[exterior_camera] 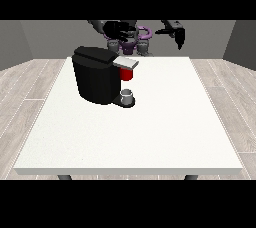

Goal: Insert the coffee pod into the coffee machine and close the lid

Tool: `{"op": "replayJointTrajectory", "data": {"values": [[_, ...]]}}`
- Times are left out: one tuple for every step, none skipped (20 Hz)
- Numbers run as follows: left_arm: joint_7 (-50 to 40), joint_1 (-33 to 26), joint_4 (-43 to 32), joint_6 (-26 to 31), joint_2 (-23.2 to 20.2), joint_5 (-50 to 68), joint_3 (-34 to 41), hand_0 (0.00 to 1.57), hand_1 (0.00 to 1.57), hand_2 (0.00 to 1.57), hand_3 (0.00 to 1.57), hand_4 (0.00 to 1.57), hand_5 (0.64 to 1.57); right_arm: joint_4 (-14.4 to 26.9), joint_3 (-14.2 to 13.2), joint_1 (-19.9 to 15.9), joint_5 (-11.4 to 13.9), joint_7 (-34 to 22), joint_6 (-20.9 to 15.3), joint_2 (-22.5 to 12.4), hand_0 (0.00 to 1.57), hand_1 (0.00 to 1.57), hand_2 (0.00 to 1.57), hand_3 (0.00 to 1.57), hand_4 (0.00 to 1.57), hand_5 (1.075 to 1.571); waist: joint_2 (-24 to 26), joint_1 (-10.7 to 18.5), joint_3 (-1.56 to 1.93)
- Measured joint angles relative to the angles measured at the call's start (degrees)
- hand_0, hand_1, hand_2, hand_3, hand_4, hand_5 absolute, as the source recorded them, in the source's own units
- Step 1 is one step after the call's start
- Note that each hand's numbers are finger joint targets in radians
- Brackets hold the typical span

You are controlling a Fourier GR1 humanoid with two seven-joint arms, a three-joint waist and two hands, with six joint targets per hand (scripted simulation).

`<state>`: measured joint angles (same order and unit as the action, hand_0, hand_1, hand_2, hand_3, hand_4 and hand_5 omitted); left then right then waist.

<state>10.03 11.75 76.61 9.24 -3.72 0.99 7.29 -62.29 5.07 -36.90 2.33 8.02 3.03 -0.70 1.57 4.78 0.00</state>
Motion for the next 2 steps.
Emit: {"op": "replayJointTrajectory", "data": {"values": [[0.5, -0.8, -0.5, 0.0, 0.2, -0.1, -0.1, 0.0, 0.0, 0.0, 0.0, 0.19, 1.571, -0.9, 0.8, 2.1, -1.2, 0.8, 0.0, 0.2, 0.0, 0.0, 0.0, 0.0, 0.25, 1.571, 0.6, -0.7, 0.0], [0.4, -1.1, -0.9, -0.2, -0.1, 0.1, 0.5, 0.0, 0.0, 0.0, 0.0, 0.19, 1.571, -1.8, 1.4, 4.1, -2.2, 1.1, 0.0, 0.3, 0.0, 0.0, 0.0, 0.0, 0.16, 1.571, 1.4, -1.7, 0.0]]}}
